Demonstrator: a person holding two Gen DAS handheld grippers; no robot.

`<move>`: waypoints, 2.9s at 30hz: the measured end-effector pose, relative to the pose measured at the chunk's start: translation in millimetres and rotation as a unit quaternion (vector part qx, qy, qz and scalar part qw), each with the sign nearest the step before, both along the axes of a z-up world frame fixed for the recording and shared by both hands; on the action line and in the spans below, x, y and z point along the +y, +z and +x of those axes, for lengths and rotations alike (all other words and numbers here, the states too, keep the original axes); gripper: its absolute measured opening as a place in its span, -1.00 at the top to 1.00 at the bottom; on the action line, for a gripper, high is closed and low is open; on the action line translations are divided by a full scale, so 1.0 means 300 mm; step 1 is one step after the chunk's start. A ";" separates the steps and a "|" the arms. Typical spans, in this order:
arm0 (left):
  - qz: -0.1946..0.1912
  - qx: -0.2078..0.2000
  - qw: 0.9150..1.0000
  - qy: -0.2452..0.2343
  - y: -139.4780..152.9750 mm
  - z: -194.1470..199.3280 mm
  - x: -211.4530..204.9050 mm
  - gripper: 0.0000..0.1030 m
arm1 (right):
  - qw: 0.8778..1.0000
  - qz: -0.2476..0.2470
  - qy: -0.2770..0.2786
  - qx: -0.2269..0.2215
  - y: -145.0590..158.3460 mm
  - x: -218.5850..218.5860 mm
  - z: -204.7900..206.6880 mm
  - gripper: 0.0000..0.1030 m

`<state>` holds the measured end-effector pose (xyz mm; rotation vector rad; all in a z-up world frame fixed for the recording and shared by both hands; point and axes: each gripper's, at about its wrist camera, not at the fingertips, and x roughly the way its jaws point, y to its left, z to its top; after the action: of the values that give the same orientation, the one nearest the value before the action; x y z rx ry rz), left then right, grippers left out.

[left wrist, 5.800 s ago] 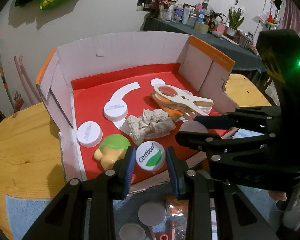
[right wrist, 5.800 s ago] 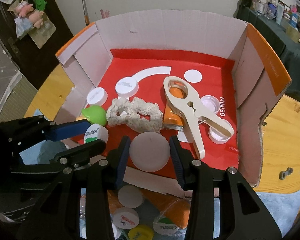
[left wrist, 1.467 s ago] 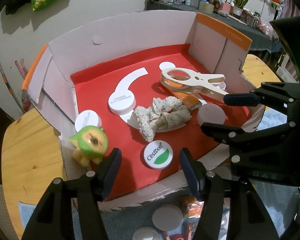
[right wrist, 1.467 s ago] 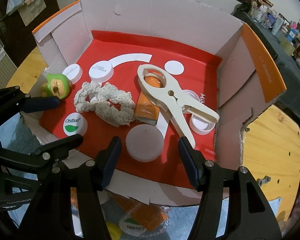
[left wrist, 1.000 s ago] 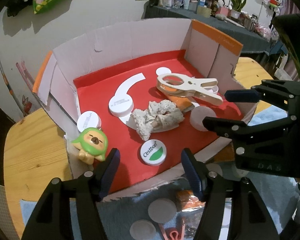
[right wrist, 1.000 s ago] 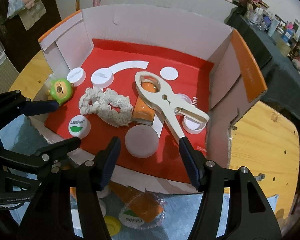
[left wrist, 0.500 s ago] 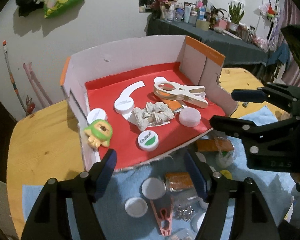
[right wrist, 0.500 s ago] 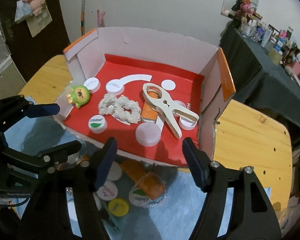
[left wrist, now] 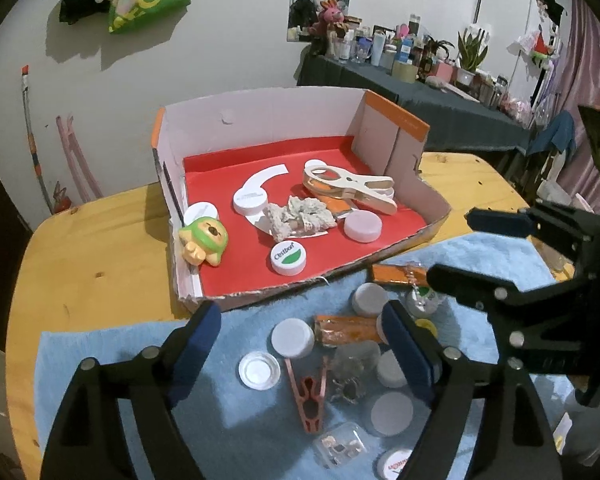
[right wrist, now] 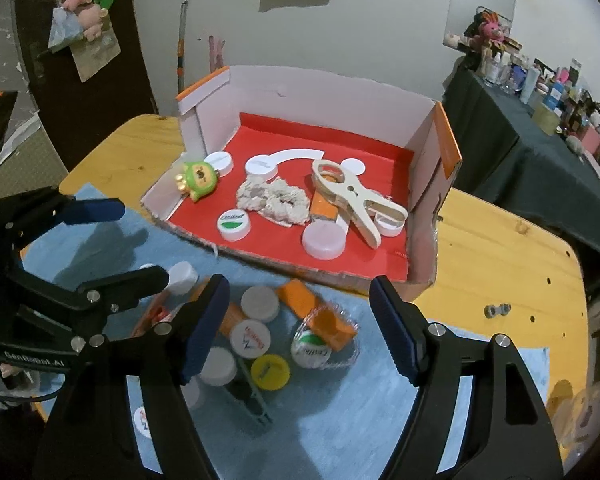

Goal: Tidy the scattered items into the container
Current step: 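Withdraw both open tools from the box back over the blue towel, then grasp the clear box of screws with left tool while right grasps green clip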

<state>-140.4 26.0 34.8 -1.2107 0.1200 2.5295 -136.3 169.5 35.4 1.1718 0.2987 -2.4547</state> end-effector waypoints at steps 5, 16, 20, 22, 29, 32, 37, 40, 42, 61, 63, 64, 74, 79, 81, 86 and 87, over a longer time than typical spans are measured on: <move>0.008 0.002 1.000 0.005 -0.013 0.041 -0.009 -0.78 | 1.000 -0.006 0.004 -0.003 -0.023 -0.002 0.038 -0.39; 0.038 -0.007 0.999 0.009 -0.073 0.131 -0.046 -0.87 | 1.000 -0.017 0.000 -0.010 -0.093 0.011 0.128 -0.50; 0.044 -0.013 0.999 0.005 -0.100 0.164 -0.057 -0.87 | 1.000 -0.011 0.000 -0.014 -0.121 0.013 0.152 -0.51; 0.043 -0.017 0.999 0.005 -0.117 0.176 -0.061 -0.87 | 1.000 -0.009 0.002 -0.018 -0.142 0.011 0.162 -0.50; 0.035 -0.031 0.999 -0.009 -0.168 0.215 -0.057 -0.87 | 1.000 0.008 0.011 -0.027 -0.212 -0.010 0.186 -0.51; 0.029 -0.036 0.999 -0.018 -0.191 0.229 -0.047 -0.87 | 0.999 0.016 0.016 -0.029 -0.232 -0.016 0.190 -0.50; 0.021 -0.043 0.999 -0.024 -0.219 0.234 -0.033 -0.87 | 0.999 0.023 0.013 -0.040 -0.262 -0.008 0.170 -0.51; 0.013 -0.046 0.999 -0.023 -0.230 0.230 -0.030 -0.87 | 0.999 0.029 0.012 -0.042 -0.270 -0.004 0.159 -0.51; 0.011 -0.049 0.999 -0.022 -0.237 0.226 -0.032 -0.87 | 0.999 0.031 0.011 -0.042 -0.275 -0.001 0.153 -0.50; -0.042 -0.047 0.998 0.001 -0.263 0.197 -0.074 -0.85 | 0.999 0.024 0.017 -0.045 -0.279 0.015 0.139 -0.50; -0.033 -0.050 0.998 0.001 -0.260 0.197 -0.084 -0.85 | 0.999 0.025 0.018 -0.042 -0.279 0.014 0.140 -0.50; -0.033 -0.050 0.998 0.000 -0.257 0.198 -0.083 -0.83 | 0.999 0.029 0.020 -0.038 -0.278 0.010 0.142 -0.50; -0.025 -0.052 0.997 -0.042 -0.254 0.231 -0.023 -0.55 | 0.998 0.038 0.042 -0.019 -0.274 -0.023 0.144 -0.38; -0.036 -0.044 0.997 -0.047 -0.256 0.240 -0.014 -0.41 | 0.998 0.029 0.059 -0.022 -0.276 -0.032 0.153 -0.13; -0.032 -0.045 0.997 -0.048 -0.253 0.239 -0.017 -0.33 | 0.997 0.025 0.063 -0.023 -0.276 -0.031 0.157 -0.04; -0.031 -0.044 0.998 -0.045 -0.248 0.244 -0.028 -0.06 | 0.997 0.026 0.067 -0.018 -0.275 -0.032 0.170 0.02; -0.031 -0.043 0.998 -0.045 -0.247 0.247 -0.030 -0.03 | 0.997 0.026 0.068 -0.019 -0.274 -0.032 0.170 0.04</move>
<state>-66.4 17.2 -39.2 -1.3064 0.2289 2.4093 -85.4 159.8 -47.0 1.1780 0.4197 -2.3183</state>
